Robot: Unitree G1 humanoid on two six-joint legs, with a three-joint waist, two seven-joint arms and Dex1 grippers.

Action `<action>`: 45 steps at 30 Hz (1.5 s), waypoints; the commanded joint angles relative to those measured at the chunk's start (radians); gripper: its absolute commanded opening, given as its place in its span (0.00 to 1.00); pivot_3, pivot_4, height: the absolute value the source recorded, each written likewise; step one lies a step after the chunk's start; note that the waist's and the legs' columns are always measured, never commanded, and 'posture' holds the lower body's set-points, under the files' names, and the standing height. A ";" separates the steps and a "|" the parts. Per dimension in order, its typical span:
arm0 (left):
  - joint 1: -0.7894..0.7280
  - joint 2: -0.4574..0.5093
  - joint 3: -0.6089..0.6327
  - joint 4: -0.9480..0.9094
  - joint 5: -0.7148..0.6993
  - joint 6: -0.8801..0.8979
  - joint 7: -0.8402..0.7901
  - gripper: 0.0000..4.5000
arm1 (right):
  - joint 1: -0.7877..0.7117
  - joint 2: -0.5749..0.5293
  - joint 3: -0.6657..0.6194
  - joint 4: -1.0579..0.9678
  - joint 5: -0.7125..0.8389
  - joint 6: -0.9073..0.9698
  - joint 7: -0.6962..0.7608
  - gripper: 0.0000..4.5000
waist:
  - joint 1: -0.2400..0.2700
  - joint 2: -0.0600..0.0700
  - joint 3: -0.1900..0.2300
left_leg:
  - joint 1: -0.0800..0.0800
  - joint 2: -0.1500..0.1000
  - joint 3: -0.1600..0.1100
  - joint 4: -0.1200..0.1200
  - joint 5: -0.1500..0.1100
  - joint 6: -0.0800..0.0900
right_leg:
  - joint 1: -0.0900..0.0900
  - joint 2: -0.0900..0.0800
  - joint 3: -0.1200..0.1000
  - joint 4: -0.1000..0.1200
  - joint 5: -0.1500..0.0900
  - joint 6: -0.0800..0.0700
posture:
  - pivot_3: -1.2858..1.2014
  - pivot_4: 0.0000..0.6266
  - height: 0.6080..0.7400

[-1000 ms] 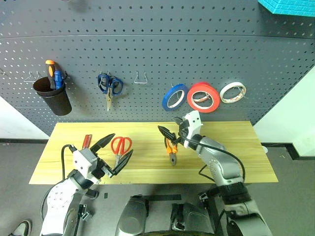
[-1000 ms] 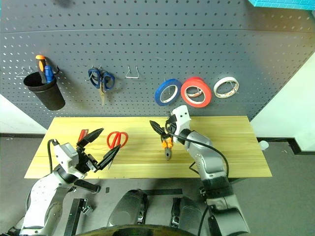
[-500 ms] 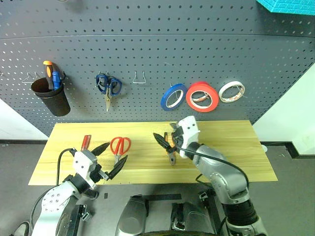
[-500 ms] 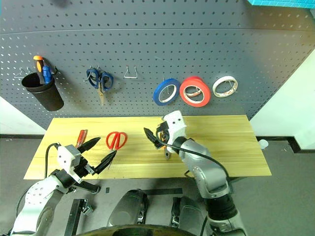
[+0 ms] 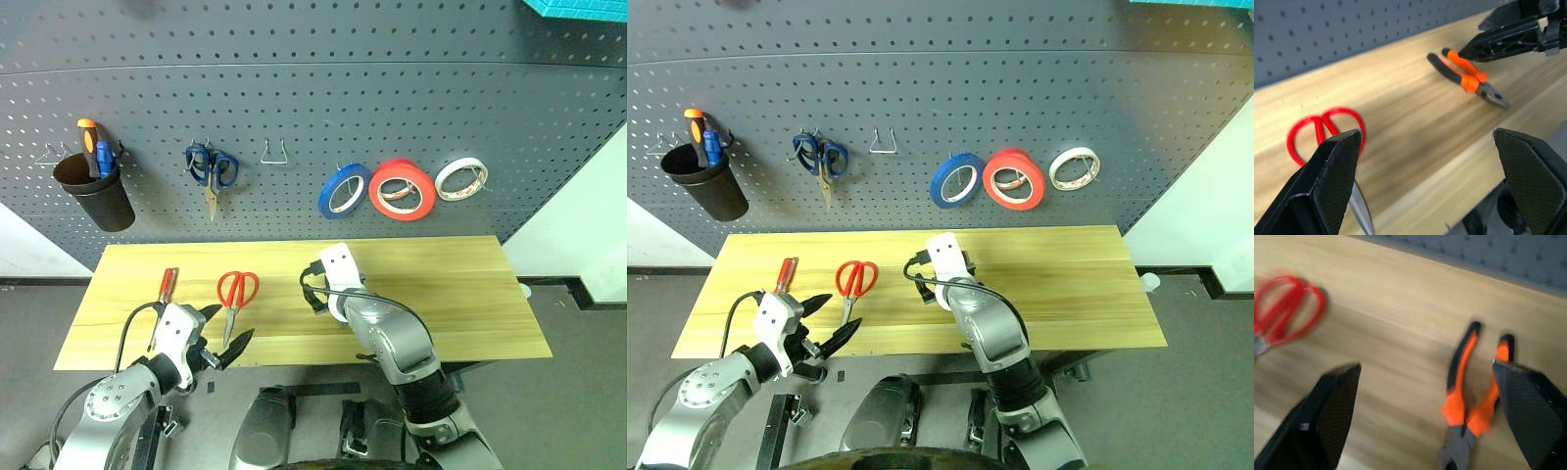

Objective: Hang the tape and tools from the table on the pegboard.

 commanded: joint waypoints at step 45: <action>0.201 -0.019 0.009 -0.221 0.009 0.035 0.040 1.00 | -0.153 0.098 -0.071 0.338 -0.090 -0.165 -0.096 0.99 | -0.034 0.002 0.069 | -0.004 0.000 0.000 0.000 0.000 0.000 | -0.005 -0.001 0.000 0.000 -0.001 0.001 | 0.68 0.37 0.51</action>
